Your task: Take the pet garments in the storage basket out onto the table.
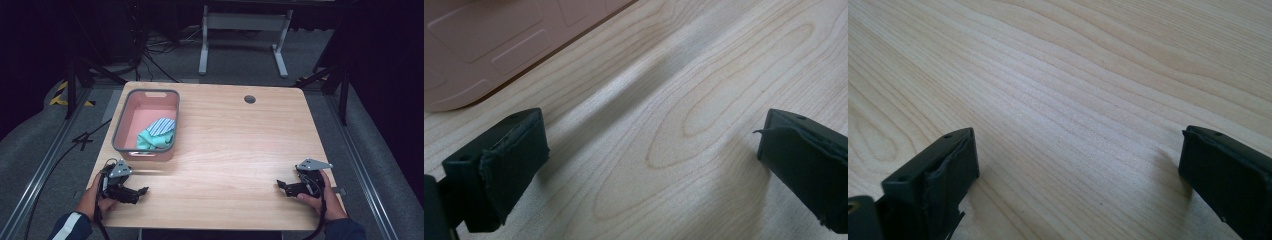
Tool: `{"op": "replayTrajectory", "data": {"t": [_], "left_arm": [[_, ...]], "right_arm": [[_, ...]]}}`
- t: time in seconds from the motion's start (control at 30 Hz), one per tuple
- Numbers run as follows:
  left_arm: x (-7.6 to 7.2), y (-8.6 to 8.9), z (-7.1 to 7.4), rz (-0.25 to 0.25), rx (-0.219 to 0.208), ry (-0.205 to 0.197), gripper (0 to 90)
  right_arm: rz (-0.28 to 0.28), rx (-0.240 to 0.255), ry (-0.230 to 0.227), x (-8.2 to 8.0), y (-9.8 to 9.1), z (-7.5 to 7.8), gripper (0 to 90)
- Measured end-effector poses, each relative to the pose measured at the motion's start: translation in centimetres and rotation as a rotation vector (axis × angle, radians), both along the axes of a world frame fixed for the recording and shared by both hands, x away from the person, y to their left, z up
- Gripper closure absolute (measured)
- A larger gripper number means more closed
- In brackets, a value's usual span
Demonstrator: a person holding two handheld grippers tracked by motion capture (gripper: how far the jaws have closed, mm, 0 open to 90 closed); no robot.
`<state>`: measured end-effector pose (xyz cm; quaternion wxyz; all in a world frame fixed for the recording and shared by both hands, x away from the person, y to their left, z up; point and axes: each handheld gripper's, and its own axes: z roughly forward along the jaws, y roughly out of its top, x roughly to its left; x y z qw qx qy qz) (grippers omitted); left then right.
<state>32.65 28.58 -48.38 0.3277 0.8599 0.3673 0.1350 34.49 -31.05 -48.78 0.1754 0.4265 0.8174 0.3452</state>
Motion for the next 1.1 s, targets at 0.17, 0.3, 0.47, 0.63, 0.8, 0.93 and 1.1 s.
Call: {"op": "replayTrajectory", "data": {"t": [0.17,0.3,0.47,0.63,0.8,0.93,1.1], "left_arm": [[0.0,0.1,0.0,-0.011,-0.003,0.002,0.2],[-0.2,0.0,0.0,-0.017,-0.001,0.003,0.4],[-0.3,0.0,0.1,-0.02,0.003,0.005,0.4],[-0.2,0.1,0.5,-0.049,0.028,0.036,1.9],[-0.2,0.3,1.0,-0.043,0.04,0.037,15.6],[-0.5,0.3,1.4,-0.029,0.074,0.037,17.0],[-1.0,0.2,2.3,-0.03,0.083,0.008,17.8]], "right_arm": [[-0.002,0.0,-0.001,0.0,0.0,0.0,2.9],[-0.001,0.0,0.0,0.0,0.0,0.0,2.9],[0.004,-0.002,0.001,0.1,0.0,0.0,2.5],[-0.001,-0.001,-0.001,-0.1,0.0,0.0,2.6],[0.002,-0.003,-0.002,-0.1,0.0,0.0,2.6],[0.002,-0.003,-0.002,-0.1,0.0,0.0,2.6],[0.002,-0.003,-0.002,-0.1,0.0,0.0,2.6]]}}
